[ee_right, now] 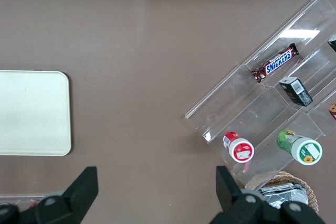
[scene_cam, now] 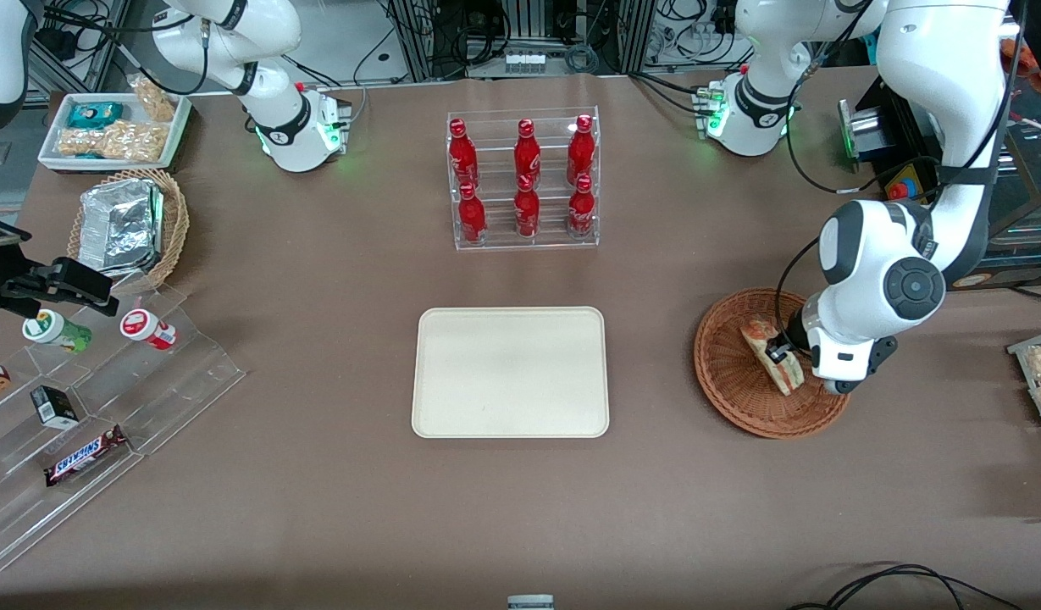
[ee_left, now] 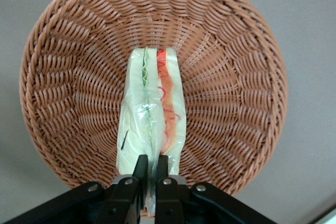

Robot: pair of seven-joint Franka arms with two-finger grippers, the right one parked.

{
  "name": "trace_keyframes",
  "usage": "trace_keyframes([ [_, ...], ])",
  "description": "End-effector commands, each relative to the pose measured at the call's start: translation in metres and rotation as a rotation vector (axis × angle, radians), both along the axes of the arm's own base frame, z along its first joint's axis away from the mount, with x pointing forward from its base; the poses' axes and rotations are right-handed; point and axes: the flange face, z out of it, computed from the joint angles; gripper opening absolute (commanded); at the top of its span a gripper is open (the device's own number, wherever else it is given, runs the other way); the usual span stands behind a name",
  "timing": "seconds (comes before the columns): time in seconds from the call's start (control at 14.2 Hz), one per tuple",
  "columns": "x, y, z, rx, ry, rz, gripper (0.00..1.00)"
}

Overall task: Place sandwich from basket to tray
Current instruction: 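Lift the sandwich and carry it with the left gripper over the cream tray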

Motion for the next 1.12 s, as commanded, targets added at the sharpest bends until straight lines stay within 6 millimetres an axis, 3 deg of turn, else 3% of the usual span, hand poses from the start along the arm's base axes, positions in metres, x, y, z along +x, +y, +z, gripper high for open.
trace_keyframes([
  [0.0, 0.01, -0.005, 0.042, 0.004, 0.013, -0.049, 0.0],
  [0.07, 0.016, -0.014, 0.06, 0.0, 0.003, -0.062, 0.0],
  [0.21, 0.02, -0.058, 0.082, -0.019, -0.031, -0.131, 0.0],
  [0.42, 0.013, -0.142, 0.088, -0.055, -0.054, -0.294, 0.0],
  [0.56, 0.005, -0.186, 0.078, -0.07, -0.05, -0.357, 0.0],
  [0.63, 0.009, -0.208, 0.079, -0.082, -0.063, -0.39, 0.01],
  [0.91, 0.007, -0.315, 0.046, -0.168, -0.056, -0.546, 0.01],
  [1.05, -0.007, -0.349, 0.038, -0.186, -0.085, -0.575, 0.01],
])
